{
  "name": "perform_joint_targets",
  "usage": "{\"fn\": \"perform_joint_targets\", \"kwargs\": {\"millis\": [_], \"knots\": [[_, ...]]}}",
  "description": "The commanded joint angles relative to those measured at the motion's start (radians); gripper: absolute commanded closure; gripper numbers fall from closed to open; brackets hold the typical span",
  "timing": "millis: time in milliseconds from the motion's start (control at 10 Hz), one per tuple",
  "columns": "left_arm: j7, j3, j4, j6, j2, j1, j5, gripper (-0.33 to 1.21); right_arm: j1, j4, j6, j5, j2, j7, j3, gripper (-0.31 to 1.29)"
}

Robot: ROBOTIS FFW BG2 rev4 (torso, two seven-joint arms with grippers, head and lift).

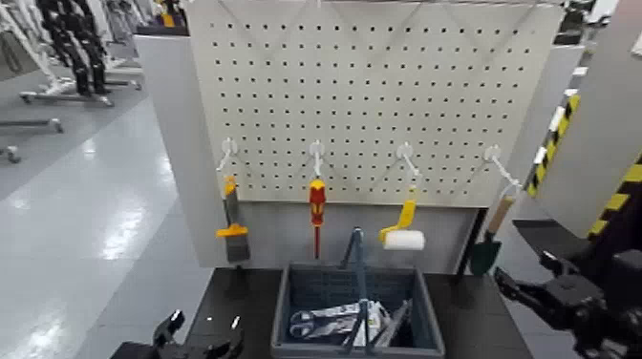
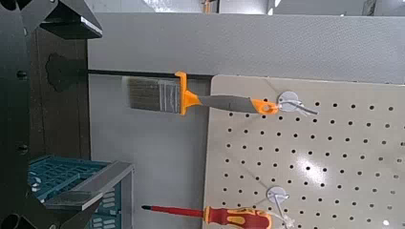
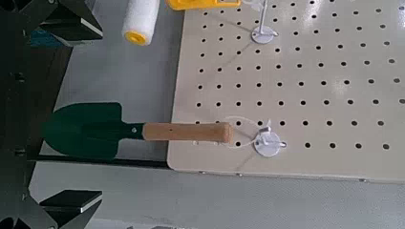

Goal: Put the tool with the wooden handle into the crate.

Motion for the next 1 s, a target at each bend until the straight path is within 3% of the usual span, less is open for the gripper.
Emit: {"fn": "perform_joint_targets", "kwargs": {"millis": [100, 500, 1000], "knots": [[-0.002, -0.001, 0.003, 0.000, 0.000, -0.002, 0.000, 0.11, -0.072, 0.068, 0.008, -0.028, -0.059, 0.027, 0.017, 0.12], [-0.008, -0.006, 0.009, 0.000, -0.002, -0.011, 0.000, 0.11, -0.192, 0.221, -0.017, -0.100, -0.136, 0.088, 0.083, 0.13], [-0.023, -0.012, 0.023, 0.005, -0.002, -0.026, 0.000, 0.11, -0.347, 0.384, -0.037, -0.114, -0.188, 0.139, 0.195, 0.12]]}}
